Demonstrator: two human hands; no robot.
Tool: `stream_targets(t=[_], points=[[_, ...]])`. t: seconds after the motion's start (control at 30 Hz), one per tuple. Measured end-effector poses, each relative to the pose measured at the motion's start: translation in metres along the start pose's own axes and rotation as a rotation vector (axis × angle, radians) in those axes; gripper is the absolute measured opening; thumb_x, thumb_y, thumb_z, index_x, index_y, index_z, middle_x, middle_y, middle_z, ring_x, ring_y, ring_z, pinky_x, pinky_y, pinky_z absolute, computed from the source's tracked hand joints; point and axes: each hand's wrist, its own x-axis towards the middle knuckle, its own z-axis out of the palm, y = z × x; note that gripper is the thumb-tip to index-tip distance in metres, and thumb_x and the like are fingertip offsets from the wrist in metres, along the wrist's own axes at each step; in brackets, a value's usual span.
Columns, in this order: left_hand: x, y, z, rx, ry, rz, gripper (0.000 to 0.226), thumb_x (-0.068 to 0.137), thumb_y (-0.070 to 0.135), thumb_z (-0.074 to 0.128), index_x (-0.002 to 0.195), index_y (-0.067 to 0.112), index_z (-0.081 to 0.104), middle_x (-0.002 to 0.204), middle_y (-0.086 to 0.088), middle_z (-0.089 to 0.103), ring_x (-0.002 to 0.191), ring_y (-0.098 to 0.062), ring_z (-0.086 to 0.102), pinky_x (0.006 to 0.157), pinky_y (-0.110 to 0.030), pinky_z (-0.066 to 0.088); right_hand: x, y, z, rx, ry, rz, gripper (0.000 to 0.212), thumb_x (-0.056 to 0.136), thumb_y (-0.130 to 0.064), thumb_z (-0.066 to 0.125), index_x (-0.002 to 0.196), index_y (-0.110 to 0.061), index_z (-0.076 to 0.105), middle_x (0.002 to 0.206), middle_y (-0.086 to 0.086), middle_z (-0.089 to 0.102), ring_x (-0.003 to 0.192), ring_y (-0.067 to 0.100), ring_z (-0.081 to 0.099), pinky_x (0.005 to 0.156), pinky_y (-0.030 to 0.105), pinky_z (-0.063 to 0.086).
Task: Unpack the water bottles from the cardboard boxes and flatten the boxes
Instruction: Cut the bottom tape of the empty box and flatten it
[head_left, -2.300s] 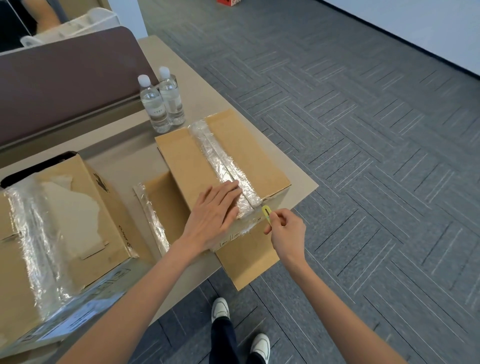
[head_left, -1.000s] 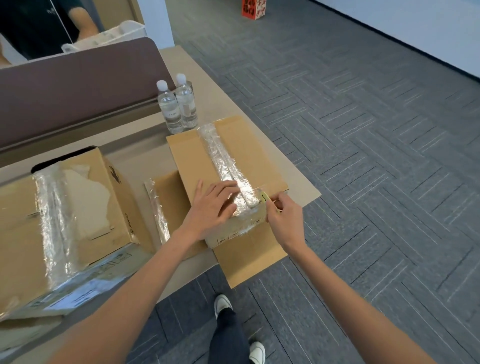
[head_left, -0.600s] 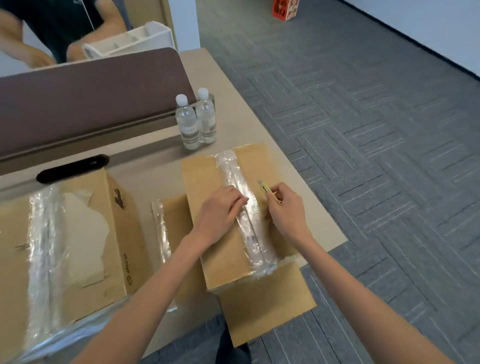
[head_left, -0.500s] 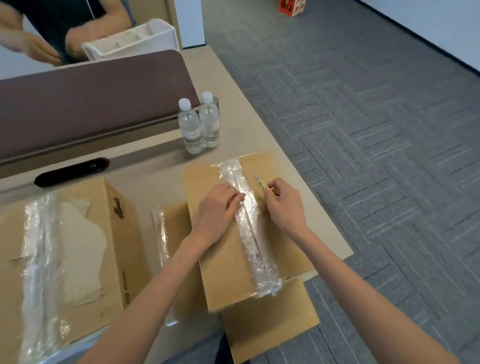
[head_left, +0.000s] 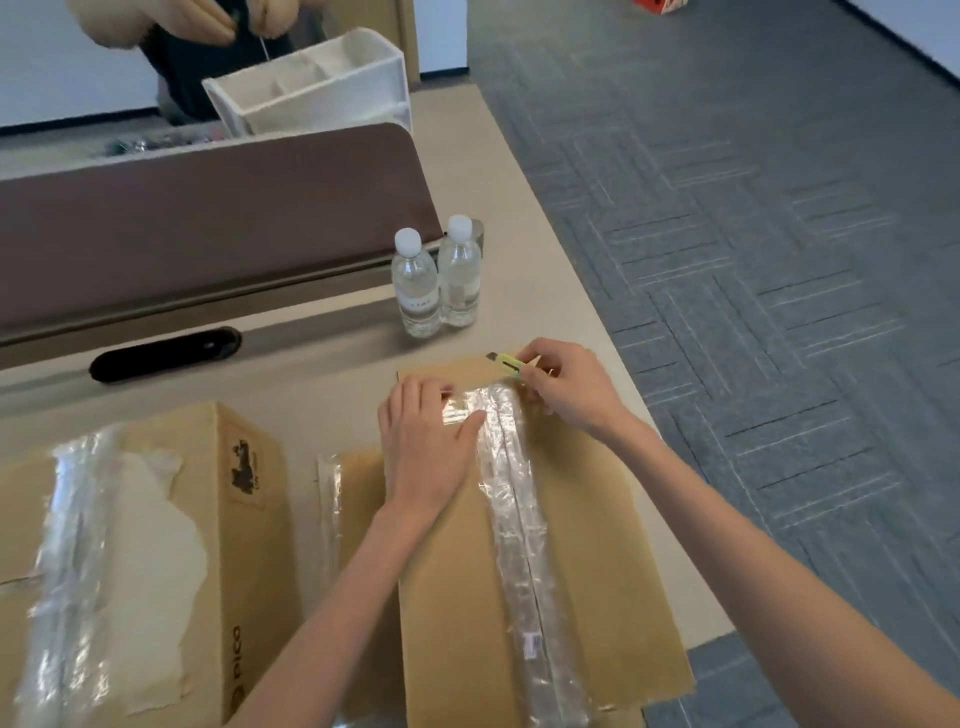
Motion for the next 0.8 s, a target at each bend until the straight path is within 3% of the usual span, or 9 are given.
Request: stream_targets(t=[0.13, 0.27, 0.37, 0.57, 0.8], points=[[0.001, -0.002, 0.002, -0.011, 0.008, -0.076, 0.039, 0.085, 0.053, 0.065, 0.106, 0.022, 0.058, 0.103, 0.012, 0.048, 0.102, -0.013, 0.044, 0.097, -0.028, 0.028, 0.032, -0.009, -0.012, -0.176, -0.204, -0.108, 0.007, 0.088, -0.03, 0.063, 0.089, -0.027, 0.069, 0.068, -0.008, 0.062, 0.061, 0.011, 0.057, 0.065, 0.033, 0.048], [0.0, 0.001, 0.002, -0.024, 0.031, -0.082, 0.033, 0.085, 0.053, 0.065, 0.1, 0.025, 0.056, 0.099, 0.014, 0.047, 0.099, -0.01, 0.042, 0.099, -0.034, 0.033, 0.058, -0.015, -0.019, -0.284, -0.417, -0.214, 0.008, 0.086, -0.03, 0.069, 0.086, -0.022, 0.072, 0.074, -0.007, 0.064, 0.068, 0.011, 0.055, 0.067, 0.035, 0.047], [0.003, 0.002, 0.0, -0.054, 0.03, -0.117, 0.031, 0.082, 0.05, 0.07, 0.097, 0.027, 0.056, 0.097, 0.016, 0.046, 0.097, -0.004, 0.038, 0.1, -0.037, 0.033, 0.072, -0.019, -0.022, -0.265, -0.57, -0.218, 0.006, 0.085, -0.022, 0.071, 0.084, -0.017, 0.074, 0.081, 0.002, 0.07, 0.055, 0.009, 0.054, 0.063, 0.033, 0.049], [0.005, -0.001, 0.001, -0.067, -0.002, -0.15, 0.033, 0.082, 0.053, 0.071, 0.098, 0.03, 0.052, 0.099, 0.018, 0.046, 0.098, -0.003, 0.04, 0.102, -0.039, 0.035, 0.091, -0.026, -0.022, -0.269, -0.745, -0.242, 0.005, 0.084, -0.015, 0.071, 0.082, -0.012, 0.073, 0.075, 0.004, 0.069, 0.046, 0.011, 0.049, 0.059, 0.024, 0.043], [0.006, 0.002, -0.003, -0.068, 0.0, -0.192, 0.034, 0.079, 0.054, 0.072, 0.097, 0.031, 0.054, 0.1, 0.018, 0.048, 0.099, -0.004, 0.043, 0.103, -0.037, 0.033, 0.111, -0.045, -0.017, -0.331, -0.913, -0.229, 0.008, 0.084, -0.013, 0.071, 0.08, -0.005, 0.072, 0.067, 0.0, 0.065, 0.043, 0.009, 0.044, 0.054, 0.023, 0.038]])
